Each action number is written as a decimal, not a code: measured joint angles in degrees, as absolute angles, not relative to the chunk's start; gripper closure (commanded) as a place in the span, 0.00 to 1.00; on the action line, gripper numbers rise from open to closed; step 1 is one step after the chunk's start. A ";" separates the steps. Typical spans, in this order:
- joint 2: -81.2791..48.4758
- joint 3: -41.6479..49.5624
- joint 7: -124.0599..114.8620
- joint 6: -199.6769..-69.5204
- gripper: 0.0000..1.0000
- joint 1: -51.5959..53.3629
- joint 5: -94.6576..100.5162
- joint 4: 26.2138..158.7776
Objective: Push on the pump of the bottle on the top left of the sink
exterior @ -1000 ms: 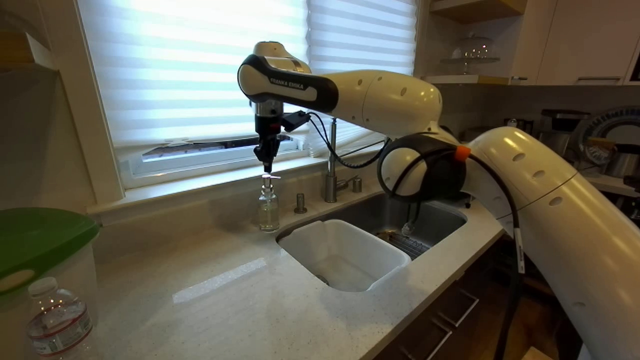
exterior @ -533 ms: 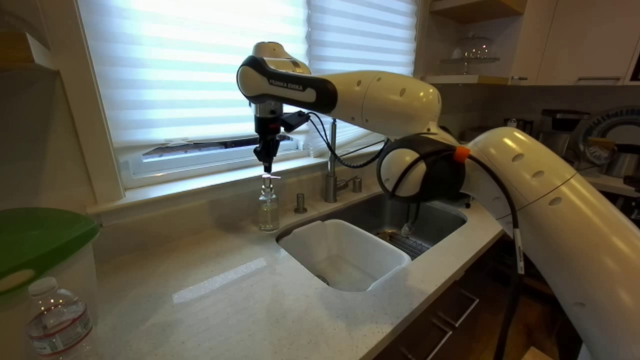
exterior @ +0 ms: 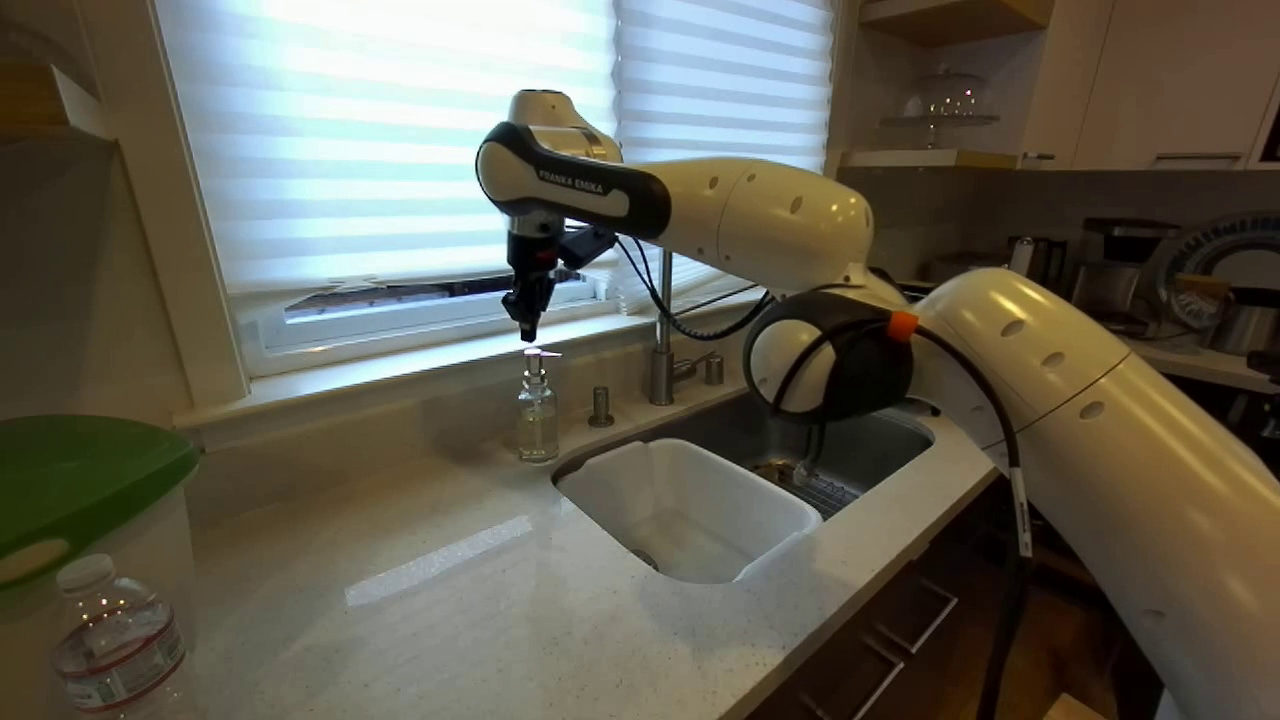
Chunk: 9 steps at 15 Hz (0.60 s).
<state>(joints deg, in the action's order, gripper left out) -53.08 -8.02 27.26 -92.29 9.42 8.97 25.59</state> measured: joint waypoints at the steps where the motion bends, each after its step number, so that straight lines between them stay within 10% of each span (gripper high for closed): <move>1: -53.26 -7.67 27.26 -92.87 1.00 9.36 8.60 25.56; 9: -54.01 -6.48 27.26 -94.91 1.00 9.08 6.99 26.06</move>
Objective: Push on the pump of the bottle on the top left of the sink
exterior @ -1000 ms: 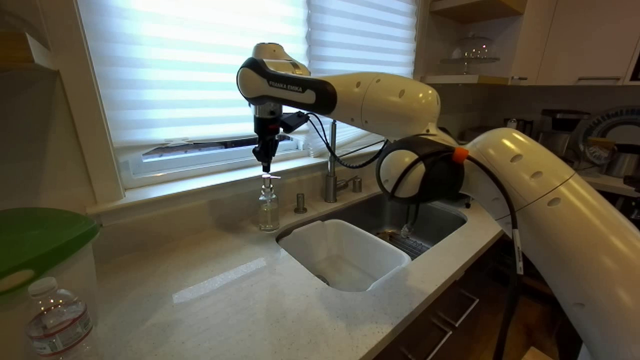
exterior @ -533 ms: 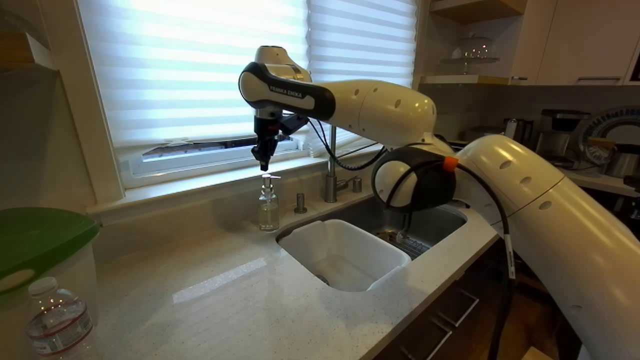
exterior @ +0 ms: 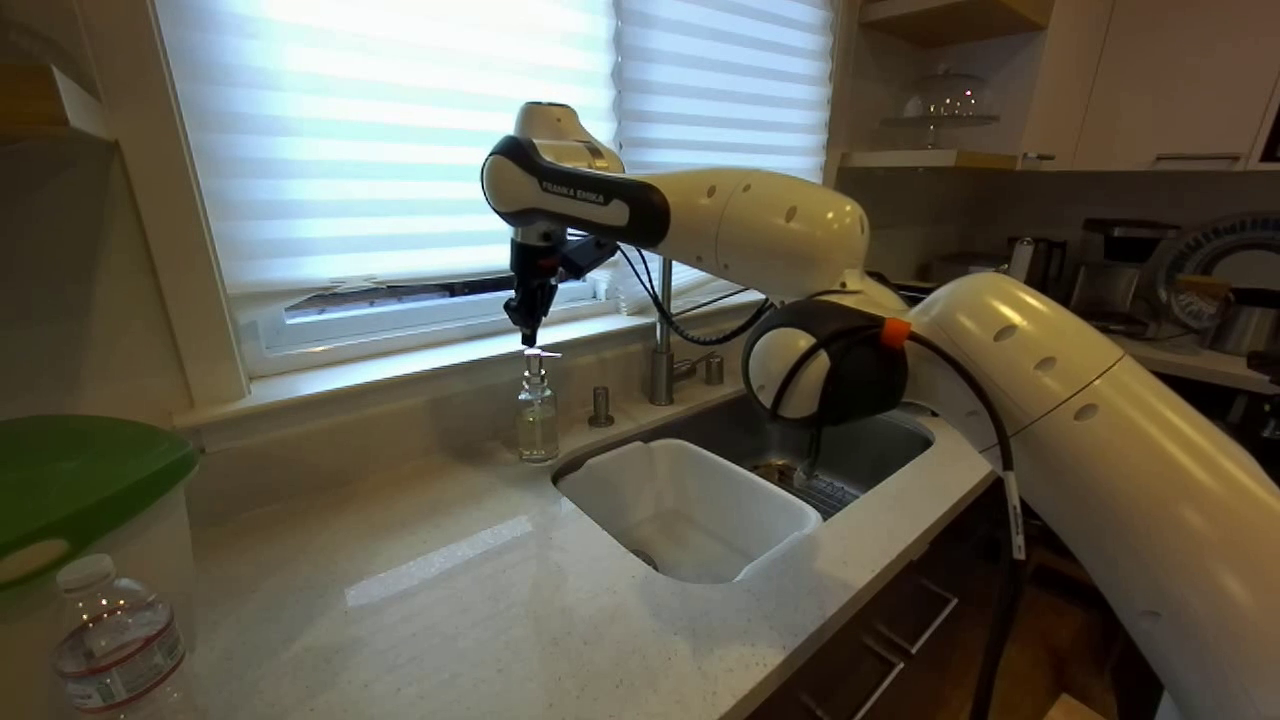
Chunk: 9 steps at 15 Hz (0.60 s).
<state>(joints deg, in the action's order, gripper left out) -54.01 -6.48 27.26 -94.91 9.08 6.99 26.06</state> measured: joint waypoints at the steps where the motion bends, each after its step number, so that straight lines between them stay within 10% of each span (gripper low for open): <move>1: -54.11 -6.34 27.25 -94.91 1.00 9.07 6.96 26.06; 9: -54.49 -6.11 27.19 -94.89 1.00 9.01 6.69 26.04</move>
